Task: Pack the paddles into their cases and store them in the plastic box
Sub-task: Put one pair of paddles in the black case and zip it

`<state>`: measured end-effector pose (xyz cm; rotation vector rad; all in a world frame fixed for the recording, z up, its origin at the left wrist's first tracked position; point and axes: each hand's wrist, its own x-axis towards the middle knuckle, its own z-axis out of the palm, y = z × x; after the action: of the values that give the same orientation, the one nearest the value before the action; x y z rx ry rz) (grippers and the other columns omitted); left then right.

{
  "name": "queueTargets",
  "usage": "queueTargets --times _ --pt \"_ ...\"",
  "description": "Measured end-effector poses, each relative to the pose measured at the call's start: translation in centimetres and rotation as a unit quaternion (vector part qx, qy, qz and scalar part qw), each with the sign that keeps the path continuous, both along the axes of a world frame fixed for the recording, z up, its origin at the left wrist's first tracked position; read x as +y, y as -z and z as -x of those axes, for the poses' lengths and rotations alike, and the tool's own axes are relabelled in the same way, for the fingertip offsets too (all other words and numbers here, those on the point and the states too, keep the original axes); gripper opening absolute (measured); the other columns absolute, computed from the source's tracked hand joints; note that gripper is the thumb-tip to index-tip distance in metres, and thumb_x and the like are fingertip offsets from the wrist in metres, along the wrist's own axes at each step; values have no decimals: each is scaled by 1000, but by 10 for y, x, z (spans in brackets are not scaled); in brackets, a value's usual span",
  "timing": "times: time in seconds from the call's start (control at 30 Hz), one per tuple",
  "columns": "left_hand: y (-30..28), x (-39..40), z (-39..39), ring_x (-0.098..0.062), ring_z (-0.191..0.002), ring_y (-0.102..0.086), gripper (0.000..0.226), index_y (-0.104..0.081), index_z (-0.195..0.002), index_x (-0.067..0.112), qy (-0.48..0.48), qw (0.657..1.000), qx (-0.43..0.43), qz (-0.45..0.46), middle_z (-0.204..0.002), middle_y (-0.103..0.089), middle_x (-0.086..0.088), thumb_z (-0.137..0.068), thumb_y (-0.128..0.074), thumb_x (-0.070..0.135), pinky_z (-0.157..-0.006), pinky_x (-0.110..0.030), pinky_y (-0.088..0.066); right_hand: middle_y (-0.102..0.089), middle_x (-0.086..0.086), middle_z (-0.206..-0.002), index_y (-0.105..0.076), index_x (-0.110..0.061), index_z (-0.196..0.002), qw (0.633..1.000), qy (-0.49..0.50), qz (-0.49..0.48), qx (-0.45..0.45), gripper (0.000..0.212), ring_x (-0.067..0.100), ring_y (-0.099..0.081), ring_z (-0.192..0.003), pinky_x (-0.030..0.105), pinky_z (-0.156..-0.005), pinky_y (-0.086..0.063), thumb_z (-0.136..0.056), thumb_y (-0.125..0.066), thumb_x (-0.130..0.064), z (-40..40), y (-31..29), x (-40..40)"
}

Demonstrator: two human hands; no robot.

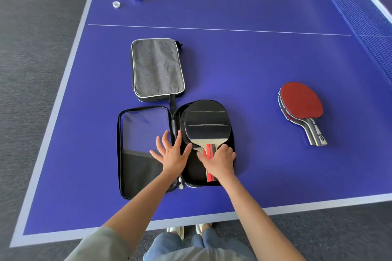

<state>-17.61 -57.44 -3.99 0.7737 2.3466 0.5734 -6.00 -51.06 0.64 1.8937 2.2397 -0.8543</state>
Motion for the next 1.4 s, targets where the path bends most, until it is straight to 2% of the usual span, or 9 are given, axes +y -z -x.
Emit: queueTargets --times 0.1,0.2,0.3,0.57,0.67,0.83,1.0,1.27,1.4 --pt "-9 2 4 -29 -141 -10 55 -37 -143 18 7 992 64 -110 -152 -25 -6 -94 -52 36 -115 -48 -9 -38 14 -141 -32 -1 -139 959 171 75 213 79 31 -35 -133 43 -110 -33 -83 -62 -47 -1 -3 25" --pt "-19 8 4 -24 -127 -37 48 -44 -138 9 -45 976 -40 -208 -141 -44 -6 -93 -56 23 -104 -31 -34 -31 8 -150 -28 -12 -145 950 163 68 258 69 24 -33 -137 36 -107 -34 -88 -62 -32 -1 -5 49" --pt "-25 17 4 -19 -120 -50 48 -43 -139 10 -132 959 -156 -199 -138 -46 -4 -94 -55 24 -92 -20 -36 -37 8 -146 -34 -13 -142 955 137 43 257 65 24 -38 -135 37 -107 -38 -87 -66 -23 -1 -1 58" --pt "-27 13 3 12 -79 -56 44 -52 -132 15 -197 937 -194 -215 -127 -56 0 -89 -63 14 -76 -4 -40 -50 5 -131 -46 -16 -134 924 171 49 338 62 16 -60 -97 35 -90 -53 -79 -73 -11 -11 11 39" --pt "-28 12 3 0 -85 -62 46 -55 -129 12 -195 937 -193 -216 -124 -61 -4 -85 -66 7 -79 -7 -44 -46 5 -133 -45 -13 -137 938 149 17 311 60 16 -53 -105 26 -88 -48 -82 -70 -13 -9 10 39" --pt "-32 16 4 -12 -98 -63 40 -62 -122 6 -212 935 -172 -226 -125 -62 -5 -83 -69 7 -87 -14 -44 -35 8 -148 -36 -8 -142 959 111 13 262 55 24 -32 -136 48 -114 -28 -92 -57 -15 -5 11 43" --pt "-29 13 1 -5 -85 -61 21 -72 -103 5 -192 952 -103 -217 -113 -70 -7 -83 -68 6 -71 6 -38 -39 9 -146 -39 -8 -141 959 118 6 256 51 23 -36 -135 46 -114 -29 -93 -55 -13 -7 9 54" --pt "-29 20 -3 -18 -100 -66 32 -66 -116 5 -217 944 -105 -226 -119 -66 -7 -84 -68 5 -88 -15 -44 -50 11 -140 -46 -7 -137 965 91 -7 246 53 25 -44 -131 39 -109 -38 -88 -64 -19 -10 7 60" --pt "-29 22 1 -7 -91 -63 30 -68 -114 7 -229 940 -114 -226 -117 -67 -5 -84 -68 7 -83 -7 -42 -56 10 -132 -48 -8 -136 969 78 -32 230 54 26 -47 -122 32 -97 -41 -87 -65 -24 -10 8 61"
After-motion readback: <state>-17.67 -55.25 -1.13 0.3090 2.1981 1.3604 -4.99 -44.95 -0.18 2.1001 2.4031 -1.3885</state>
